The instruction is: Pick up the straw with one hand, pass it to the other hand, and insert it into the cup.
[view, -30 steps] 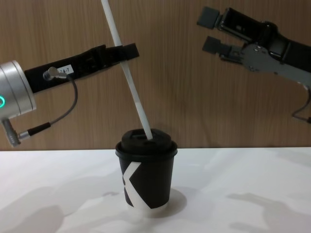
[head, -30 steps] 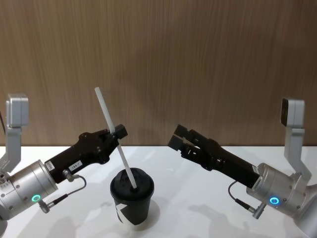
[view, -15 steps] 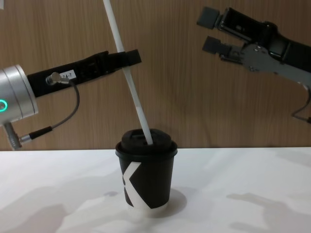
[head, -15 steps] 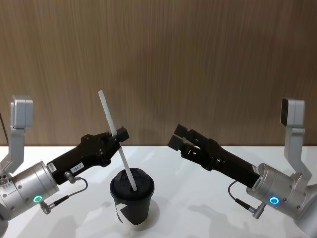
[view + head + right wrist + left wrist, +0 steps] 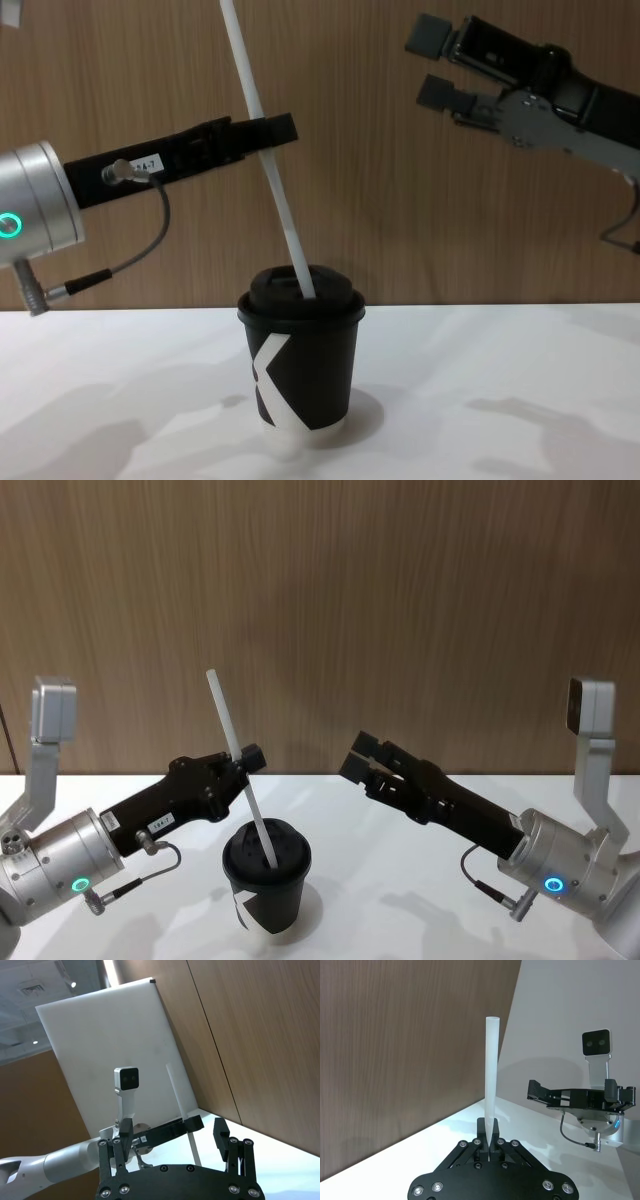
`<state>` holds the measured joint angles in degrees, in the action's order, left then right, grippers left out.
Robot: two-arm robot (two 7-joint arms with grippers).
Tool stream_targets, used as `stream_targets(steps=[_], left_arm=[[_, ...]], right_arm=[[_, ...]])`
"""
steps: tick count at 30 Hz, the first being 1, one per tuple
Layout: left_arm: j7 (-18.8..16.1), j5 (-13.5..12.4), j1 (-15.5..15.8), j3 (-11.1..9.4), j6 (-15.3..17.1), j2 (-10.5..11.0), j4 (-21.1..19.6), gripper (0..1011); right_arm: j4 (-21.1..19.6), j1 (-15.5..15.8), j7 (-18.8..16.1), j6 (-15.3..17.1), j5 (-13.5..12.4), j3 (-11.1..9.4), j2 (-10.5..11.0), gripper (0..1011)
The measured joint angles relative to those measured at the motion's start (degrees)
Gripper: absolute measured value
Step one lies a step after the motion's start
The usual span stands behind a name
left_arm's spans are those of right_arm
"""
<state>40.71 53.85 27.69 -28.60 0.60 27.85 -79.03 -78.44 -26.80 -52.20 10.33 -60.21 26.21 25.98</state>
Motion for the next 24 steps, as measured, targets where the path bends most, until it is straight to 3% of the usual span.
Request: stream_targets(steps=[24], left_arm=[[-0.1,-2.2,-0.3,-1.7,0.2,-1.3,1.1,10]], right_arm=[[0.0,0.0,0.0,0.0,0.0,0.0,0.0,1001]])
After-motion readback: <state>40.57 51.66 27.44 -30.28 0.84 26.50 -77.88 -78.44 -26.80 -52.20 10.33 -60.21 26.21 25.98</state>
